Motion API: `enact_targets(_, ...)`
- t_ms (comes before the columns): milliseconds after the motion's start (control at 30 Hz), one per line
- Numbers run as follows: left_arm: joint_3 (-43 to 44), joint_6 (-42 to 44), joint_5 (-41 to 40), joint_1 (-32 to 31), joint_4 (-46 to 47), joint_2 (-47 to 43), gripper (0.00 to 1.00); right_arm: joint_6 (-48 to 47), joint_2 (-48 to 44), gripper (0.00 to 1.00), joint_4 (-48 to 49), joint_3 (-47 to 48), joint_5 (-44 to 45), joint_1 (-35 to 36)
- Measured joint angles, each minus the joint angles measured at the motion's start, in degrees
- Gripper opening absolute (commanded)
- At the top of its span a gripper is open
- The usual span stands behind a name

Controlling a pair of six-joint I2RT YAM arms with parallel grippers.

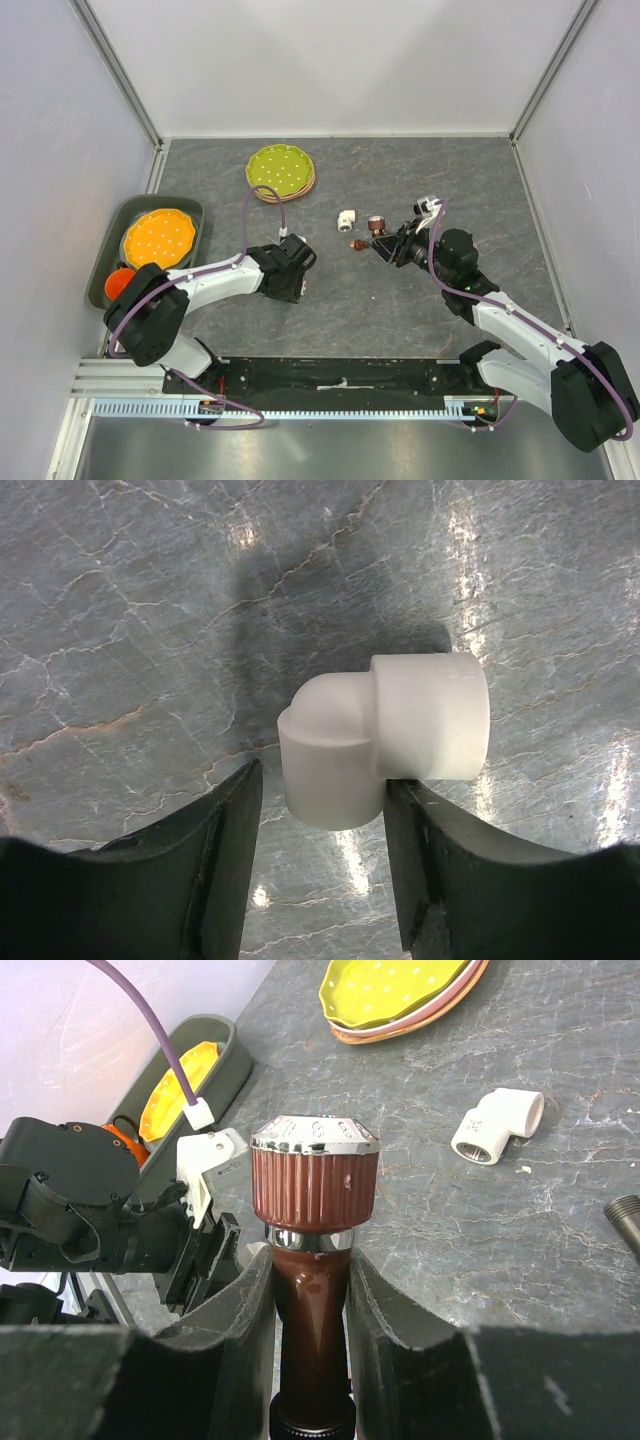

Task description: Install the water faucets

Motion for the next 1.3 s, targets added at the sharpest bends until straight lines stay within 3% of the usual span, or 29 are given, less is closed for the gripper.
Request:
enact_targets(167, 0.3, 0.0, 0.2, -0.1, 0.1, 0.4, 0.53, 0.0, 0.0, 0.0, 0.0, -0.3, 0.0, 0.0)
enact_targets(267, 0.3, 0.0, 0.4, -0.1, 0.2, 0.5, 0.45, 0.0, 0.0, 0.0, 0.0, -0.5, 0.0, 0.0)
enact_targets(367, 0.4, 0.1, 0.5, -0.2, 0.6, 0.6, 0.33, 0.0, 0.0, 0.0, 0.0, -0.6, 0.0, 0.0)
enact_targets(400, 0.4, 0.1, 0.5, -0.3, 0.7, 0.6, 0.22, 0.0, 0.0, 0.0, 0.0, -0.6, 0.0, 0.0)
enact_targets(500, 0.4, 0.1, 0.5, -0.3, 0.8, 0.6, 0.02, 0.0, 0.0, 0.0, 0.0, -0.6, 0.0, 0.0)
enact_targets(667, 0.3, 0.1, 0.4, -0.2, 1.2, -0.8, 0.02, -0.4, 0.0, 0.0, 0.0, -0.6, -0.1, 0.0)
enact_targets(833, 1.3, 0.3, 1.2, 1.6, 1.0, -8.0, 0.02, -0.7, 0.0, 0.0, 2.1, -1.2, -1.7, 0.0)
enact_targets(1167, 11.6, 3.9, 5.1, 7.3, -1.0, -13.2, 0.02, -2.1, -3.0, 0.0, 8.7, -4.2, -3.6, 1.1)
enact_targets(1300, 13.7, 5.6, 6.8, 8.4, -1.9, -13.2, 0.02, -5.2, -4.8, 0.0, 13.0, -6.7, -1.0, 5.1)
